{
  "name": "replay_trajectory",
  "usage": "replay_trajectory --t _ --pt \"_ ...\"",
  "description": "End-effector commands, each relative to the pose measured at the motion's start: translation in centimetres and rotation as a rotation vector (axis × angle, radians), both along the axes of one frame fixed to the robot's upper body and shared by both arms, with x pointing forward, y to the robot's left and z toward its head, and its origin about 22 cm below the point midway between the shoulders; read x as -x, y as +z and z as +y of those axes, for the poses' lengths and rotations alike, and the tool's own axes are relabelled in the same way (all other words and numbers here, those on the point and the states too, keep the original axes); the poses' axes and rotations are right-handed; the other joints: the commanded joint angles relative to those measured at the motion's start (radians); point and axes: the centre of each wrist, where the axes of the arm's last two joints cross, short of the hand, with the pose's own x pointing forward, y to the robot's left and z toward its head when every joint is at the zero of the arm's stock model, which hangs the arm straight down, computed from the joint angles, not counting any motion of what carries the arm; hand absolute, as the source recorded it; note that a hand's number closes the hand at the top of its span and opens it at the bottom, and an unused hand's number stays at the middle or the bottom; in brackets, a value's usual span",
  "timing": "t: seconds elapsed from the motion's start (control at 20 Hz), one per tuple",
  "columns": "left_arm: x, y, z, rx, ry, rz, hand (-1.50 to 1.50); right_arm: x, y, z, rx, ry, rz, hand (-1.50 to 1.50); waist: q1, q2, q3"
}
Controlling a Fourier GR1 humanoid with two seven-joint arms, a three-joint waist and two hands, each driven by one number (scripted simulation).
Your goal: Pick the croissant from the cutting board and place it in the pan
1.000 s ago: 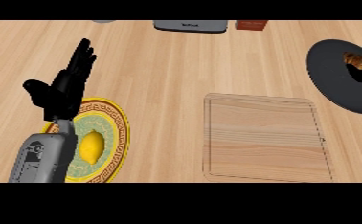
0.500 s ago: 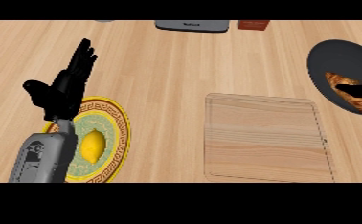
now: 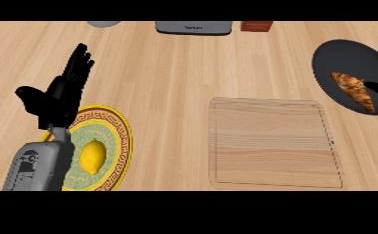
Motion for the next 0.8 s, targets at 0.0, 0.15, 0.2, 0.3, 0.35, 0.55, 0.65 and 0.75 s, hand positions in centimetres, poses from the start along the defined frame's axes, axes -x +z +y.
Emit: replay_trajectory --t 0.0,0.15,0.2,0.3,0.35,0.55,0.65,0.75 --pt "0.9 0.1 0.6 0.003 0.014 0.012 0.0 3.0 -2.8 -1.0 -0.131 0.045 -0.111 -1.5 -0.018 -0.013 -0.001" --pt "0.9 -0.5 0.8 -0.005 0.045 0.009 0.0 4.8 -2.1 -3.1 -0.175 0.13 -0.139 -1.5 -0.035 -0.019 -0.005" --pt "0.7 -1.0 0.3 0.004 0.048 0.022 0.0 5.8 -1.6 -4.2 -0.184 0.178 -0.152 -1.5 -0.047 -0.022 -0.006" --pt "0.9 -1.1 0.7 0.006 0.049 0.027 0.0 8.4 -3.4 -4.9 -0.193 0.189 -0.14 -1.5 -0.052 -0.025 -0.007" --pt "1.5 0.0 3.1 0.0 0.047 0.029 0.0 8.0 -2.7 -5.0 -0.183 0.205 -0.161 -1.5 -0.046 -0.025 -0.007" --pt "0.4 -1.7 0.2 -0.013 0.066 0.027 0.0 10.4 -2.2 -6.7 -0.167 0.229 -0.164 -1.5 -0.057 -0.026 -0.009" --pt "2.1 -1.0 2.1 0.001 0.079 0.034 0.0 13.3 -3.2 -7.4 -0.161 0.21 -0.165 -1.5 -0.068 -0.034 -0.011" --pt "1.6 -1.1 1.3 -0.01 0.071 0.037 0.0 15.2 -3.2 -8.1 -0.154 0.22 -0.154 -1.5 -0.071 -0.033 -0.011"
